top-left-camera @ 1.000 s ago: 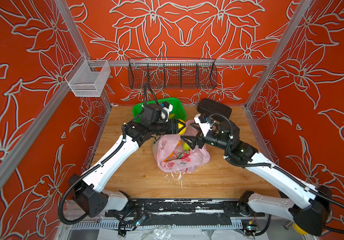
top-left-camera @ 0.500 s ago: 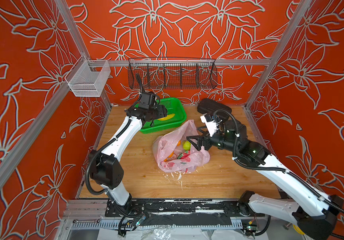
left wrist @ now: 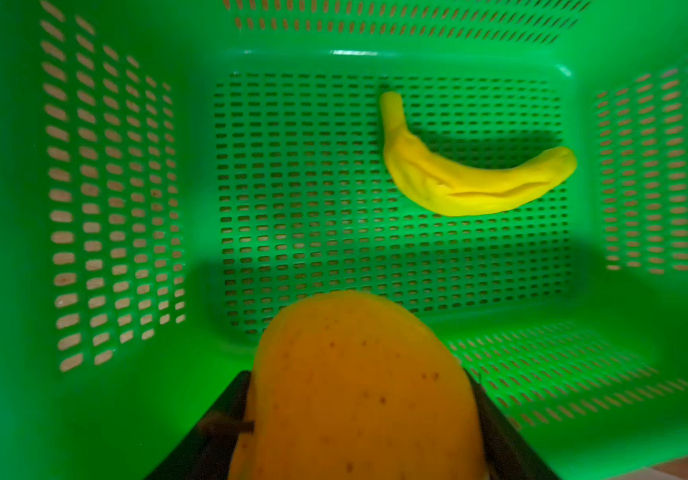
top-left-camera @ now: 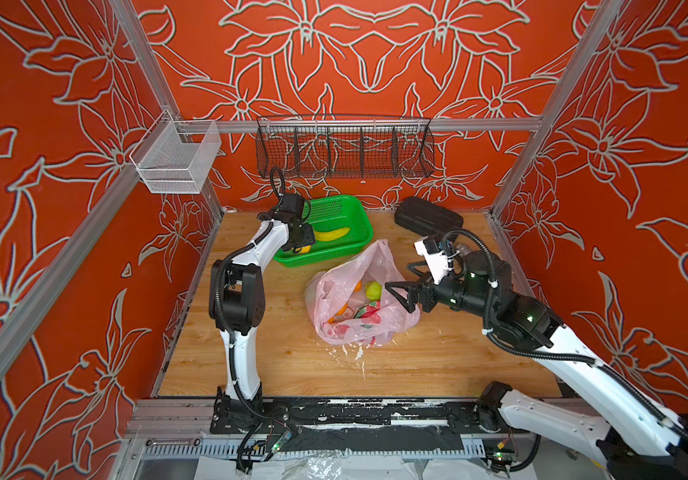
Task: Untie the knot of the plastic bag and take out the fruit
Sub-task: 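Carry the yellow fruit into the green basket with the left gripper and release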
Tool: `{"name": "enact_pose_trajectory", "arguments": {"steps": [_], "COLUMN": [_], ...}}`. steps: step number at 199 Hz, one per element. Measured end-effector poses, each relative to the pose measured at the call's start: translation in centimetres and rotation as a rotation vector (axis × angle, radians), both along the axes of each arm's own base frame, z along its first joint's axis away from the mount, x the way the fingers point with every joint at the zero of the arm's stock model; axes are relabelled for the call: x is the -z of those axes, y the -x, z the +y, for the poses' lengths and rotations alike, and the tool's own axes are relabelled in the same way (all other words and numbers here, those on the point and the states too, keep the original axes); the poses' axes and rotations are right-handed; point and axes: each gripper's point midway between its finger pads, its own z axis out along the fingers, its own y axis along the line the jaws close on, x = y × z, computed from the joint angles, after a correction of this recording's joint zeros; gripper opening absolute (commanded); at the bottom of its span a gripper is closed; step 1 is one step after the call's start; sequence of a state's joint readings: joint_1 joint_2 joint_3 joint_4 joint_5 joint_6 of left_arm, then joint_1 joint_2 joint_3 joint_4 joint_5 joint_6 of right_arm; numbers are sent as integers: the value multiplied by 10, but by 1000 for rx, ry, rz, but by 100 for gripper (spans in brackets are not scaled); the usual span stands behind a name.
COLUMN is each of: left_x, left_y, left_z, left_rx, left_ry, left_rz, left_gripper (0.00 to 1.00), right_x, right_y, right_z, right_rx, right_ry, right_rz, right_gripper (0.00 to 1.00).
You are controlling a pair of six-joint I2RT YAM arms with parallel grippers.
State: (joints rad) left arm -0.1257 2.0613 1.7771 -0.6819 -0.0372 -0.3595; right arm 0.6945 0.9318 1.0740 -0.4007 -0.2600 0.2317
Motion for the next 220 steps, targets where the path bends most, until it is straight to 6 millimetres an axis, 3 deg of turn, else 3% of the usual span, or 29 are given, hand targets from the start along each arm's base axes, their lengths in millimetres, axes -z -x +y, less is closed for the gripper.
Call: {"name": "enact_pose_trajectory", "arguments": {"steps": [38, 83, 107, 129, 191, 220], "left_x": [31, 49, 57, 62, 58, 37], "left_y": [6, 10, 12, 11, 13, 21], "left_z": [15, 19, 16, 14, 11, 10], "left_rx": [-25, -30, -23, -18, -12, -7], "left_ry": [-15, -3, 11, 24, 56, 65], "left_rz": [94, 170, 211, 233, 244, 215], "left_gripper": [50, 54, 64, 81, 96, 98], "right_x": [3, 4, 5, 7, 7, 2], "right_y": [6, 7, 6, 6, 7, 2], "right_z": [-5, -6, -6, -6, -6, -3], "right_rx": [-3, -2, -2, -2, 0, 14], "right_ry": [16, 17, 21, 25, 25, 23], "right_rz": [3, 3, 7, 11, 22, 53], "right_gripper": [97, 97, 97, 97, 97, 93]}}
